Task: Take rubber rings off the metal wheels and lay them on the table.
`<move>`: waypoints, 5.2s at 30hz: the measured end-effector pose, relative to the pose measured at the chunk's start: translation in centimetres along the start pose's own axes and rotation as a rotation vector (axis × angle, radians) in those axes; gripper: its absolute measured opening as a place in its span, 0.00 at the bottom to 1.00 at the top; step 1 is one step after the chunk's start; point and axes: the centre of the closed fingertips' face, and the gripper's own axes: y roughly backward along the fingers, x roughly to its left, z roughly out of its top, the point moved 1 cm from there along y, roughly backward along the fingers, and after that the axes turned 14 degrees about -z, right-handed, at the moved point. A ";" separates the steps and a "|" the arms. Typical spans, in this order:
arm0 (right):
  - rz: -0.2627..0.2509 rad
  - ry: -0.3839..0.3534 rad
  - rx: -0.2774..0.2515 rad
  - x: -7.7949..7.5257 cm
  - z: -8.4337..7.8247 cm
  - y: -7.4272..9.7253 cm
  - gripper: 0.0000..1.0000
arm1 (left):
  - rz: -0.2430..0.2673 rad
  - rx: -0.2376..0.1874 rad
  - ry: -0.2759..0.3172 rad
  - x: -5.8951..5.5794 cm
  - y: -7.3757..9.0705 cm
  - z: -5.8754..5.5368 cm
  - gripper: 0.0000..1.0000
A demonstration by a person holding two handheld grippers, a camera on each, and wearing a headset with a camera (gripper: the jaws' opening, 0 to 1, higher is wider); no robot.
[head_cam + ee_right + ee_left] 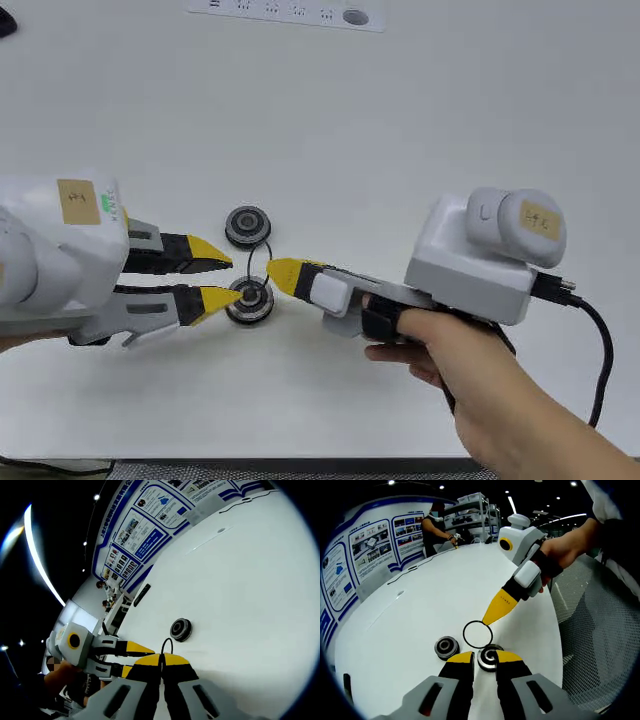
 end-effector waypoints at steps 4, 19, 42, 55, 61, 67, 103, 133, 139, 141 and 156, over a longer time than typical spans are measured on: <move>-0.050 -0.039 -0.028 -2.1 0.9 0.6 0.02 | -0.014 -0.010 -0.002 0.1 -0.6 0.4 0.17; -0.235 -0.176 -0.060 -8.6 0.9 1.9 0.02 | -0.043 0.031 0.006 -0.3 -1.7 -0.9 0.16; -0.383 -0.079 -0.205 -10.9 3.2 4.2 0.14 | -0.061 0.041 0.001 -0.6 -2.2 -0.8 0.14; -0.330 -0.105 -0.204 -9.7 3.3 3.7 0.13 | -0.061 0.045 0.009 -0.5 -2.3 -1.3 0.14; -0.244 -0.143 -0.200 -7.3 4.0 3.1 0.12 | -0.075 0.094 -0.033 -0.6 -2.4 -1.2 0.13; -0.137 -0.130 -0.145 -4.9 3.3 2.3 0.13 | -0.086 0.113 -0.020 -0.5 -2.4 -1.2 0.13; 0.063 -0.133 0.131 -0.4 -3.8 -1.3 0.37 | -0.101 0.050 -0.001 -0.5 -2.3 -1.3 0.13; 0.070 -0.153 0.141 -0.2 -4.0 -0.9 0.27 | -0.099 0.056 -0.010 -0.5 -2.3 -1.3 0.13; 0.037 -0.130 0.140 -0.8 -4.2 -1.2 0.17 | -0.099 0.059 -0.012 -0.5 -2.3 -1.3 0.13; -0.002 -0.106 0.129 -1.7 -4.4 -1.4 0.07 | -0.098 0.057 -0.010 -0.5 -2.3 -1.3 0.13; -0.008 -0.096 0.134 -1.2 -4.4 -1.3 0.01 | -0.095 0.060 -0.006 -0.5 -2.3 -1.4 0.13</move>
